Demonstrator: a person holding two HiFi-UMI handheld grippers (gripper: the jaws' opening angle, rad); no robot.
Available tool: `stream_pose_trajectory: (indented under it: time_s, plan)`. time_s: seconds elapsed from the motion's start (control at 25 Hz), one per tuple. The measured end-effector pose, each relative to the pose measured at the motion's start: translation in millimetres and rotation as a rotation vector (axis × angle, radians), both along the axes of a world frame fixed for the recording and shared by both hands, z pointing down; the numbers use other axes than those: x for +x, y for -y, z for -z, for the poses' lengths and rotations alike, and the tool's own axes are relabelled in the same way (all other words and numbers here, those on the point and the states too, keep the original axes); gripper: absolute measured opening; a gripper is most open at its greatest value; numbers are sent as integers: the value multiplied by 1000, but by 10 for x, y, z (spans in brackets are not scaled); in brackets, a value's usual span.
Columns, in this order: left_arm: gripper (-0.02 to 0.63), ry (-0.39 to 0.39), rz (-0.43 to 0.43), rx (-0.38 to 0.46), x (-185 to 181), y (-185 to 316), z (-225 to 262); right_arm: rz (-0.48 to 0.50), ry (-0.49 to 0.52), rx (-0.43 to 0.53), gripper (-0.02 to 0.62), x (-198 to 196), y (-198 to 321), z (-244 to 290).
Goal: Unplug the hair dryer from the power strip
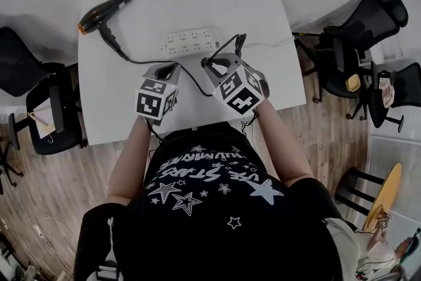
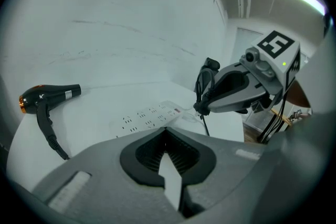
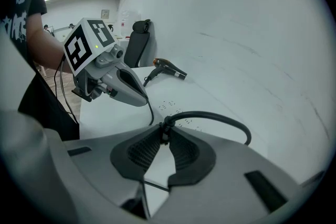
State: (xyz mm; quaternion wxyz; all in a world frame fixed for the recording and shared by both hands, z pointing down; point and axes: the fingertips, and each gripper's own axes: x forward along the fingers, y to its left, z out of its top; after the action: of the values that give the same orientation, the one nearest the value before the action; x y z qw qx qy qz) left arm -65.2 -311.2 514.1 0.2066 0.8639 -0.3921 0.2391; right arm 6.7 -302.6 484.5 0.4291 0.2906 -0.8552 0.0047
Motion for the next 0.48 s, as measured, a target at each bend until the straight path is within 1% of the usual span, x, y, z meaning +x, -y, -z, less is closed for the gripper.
stream_pose_trajectory:
  time_s: [0.16, 0.28, 0.4, 0.48]
  plan:
    - [8, -11, -48, -18, 18, -222, -55, -43, -23, -3, 64, 51, -198, -78]
    - [8, -17, -76, -44, 28, -369, -126, -76, -21, -13, 64, 92, -295, -106]
    - [8, -27, -89, -60, 24, -479, -163, -91, -29, -27, 64, 107, -364, -169]
    - [8, -38, -81, -66, -4, -522, -171, -83, -47, -32, 64, 82, -389, -223]
